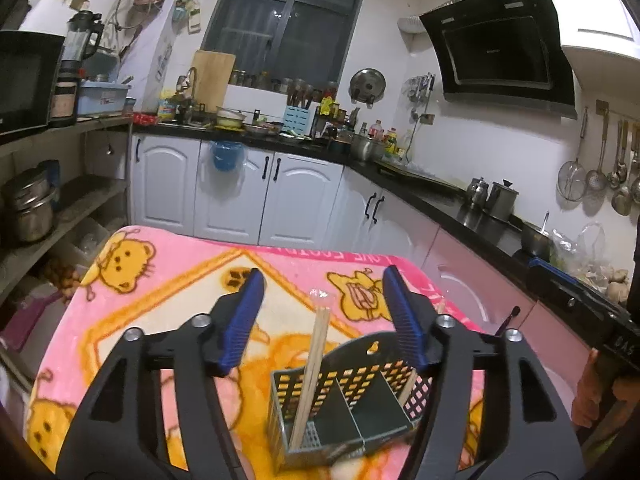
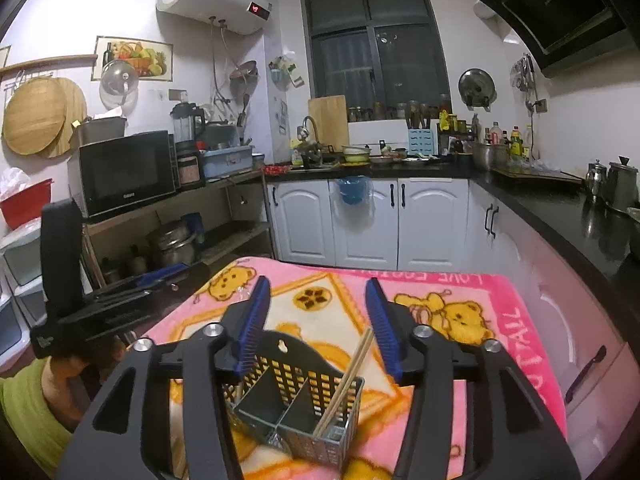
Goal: Organize utensils
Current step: 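Open both tools to drop the chopsticks upright into the caddy, then withdraw both open tools from the caddy toward the remaining chopsticks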
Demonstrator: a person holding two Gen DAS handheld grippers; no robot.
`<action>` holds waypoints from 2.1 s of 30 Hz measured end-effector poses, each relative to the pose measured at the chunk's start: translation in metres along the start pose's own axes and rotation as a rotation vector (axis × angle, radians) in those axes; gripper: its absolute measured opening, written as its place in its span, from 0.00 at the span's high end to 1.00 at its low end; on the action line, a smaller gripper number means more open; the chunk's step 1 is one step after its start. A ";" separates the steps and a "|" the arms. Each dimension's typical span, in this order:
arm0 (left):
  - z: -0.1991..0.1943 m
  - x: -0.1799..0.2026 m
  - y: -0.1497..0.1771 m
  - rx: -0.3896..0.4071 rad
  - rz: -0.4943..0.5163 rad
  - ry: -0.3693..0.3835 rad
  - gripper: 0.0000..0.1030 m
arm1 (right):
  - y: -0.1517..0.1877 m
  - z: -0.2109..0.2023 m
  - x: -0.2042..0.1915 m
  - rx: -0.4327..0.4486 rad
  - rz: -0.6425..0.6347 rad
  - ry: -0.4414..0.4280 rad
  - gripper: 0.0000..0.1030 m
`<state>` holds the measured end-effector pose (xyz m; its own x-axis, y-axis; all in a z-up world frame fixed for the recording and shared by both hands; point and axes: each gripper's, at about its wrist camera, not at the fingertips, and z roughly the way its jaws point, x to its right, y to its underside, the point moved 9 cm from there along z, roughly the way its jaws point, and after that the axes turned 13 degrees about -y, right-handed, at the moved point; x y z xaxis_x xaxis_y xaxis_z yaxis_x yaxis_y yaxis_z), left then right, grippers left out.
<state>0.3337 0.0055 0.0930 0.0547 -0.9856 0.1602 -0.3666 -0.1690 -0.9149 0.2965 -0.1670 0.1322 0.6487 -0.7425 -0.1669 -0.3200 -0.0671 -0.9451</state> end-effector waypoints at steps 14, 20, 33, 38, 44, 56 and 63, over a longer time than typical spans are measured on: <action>-0.038 -0.018 0.012 -0.006 -0.049 -0.008 0.10 | 0.017 -0.028 -0.011 0.003 -0.016 0.026 0.36; -0.051 -0.025 0.022 -0.005 -0.059 -0.045 0.10 | 0.029 -0.040 -0.017 -0.006 -0.022 0.031 0.35; -0.072 -0.040 0.057 -0.054 -0.069 -0.081 0.10 | 0.059 -0.055 -0.042 -0.052 -0.033 -0.005 0.35; -0.076 -0.046 0.073 -0.086 -0.069 -0.115 0.10 | 0.073 -0.054 -0.052 -0.084 -0.032 -0.032 0.35; -0.082 -0.059 0.087 -0.115 -0.081 -0.147 0.10 | 0.093 -0.053 -0.065 -0.130 -0.035 -0.062 0.35; -0.092 -0.076 0.112 -0.149 -0.076 -0.207 0.10 | 0.127 -0.046 -0.095 -0.205 -0.032 -0.129 0.35; -0.093 -0.083 0.129 -0.182 -0.065 -0.233 0.10 | 0.144 -0.041 -0.107 -0.246 -0.036 -0.154 0.35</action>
<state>0.1957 0.0660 -0.0040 0.2873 -0.9518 0.1077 -0.5148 -0.2483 -0.8205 0.1526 -0.1245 0.0258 0.7538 -0.6281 -0.1931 -0.4406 -0.2651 -0.8577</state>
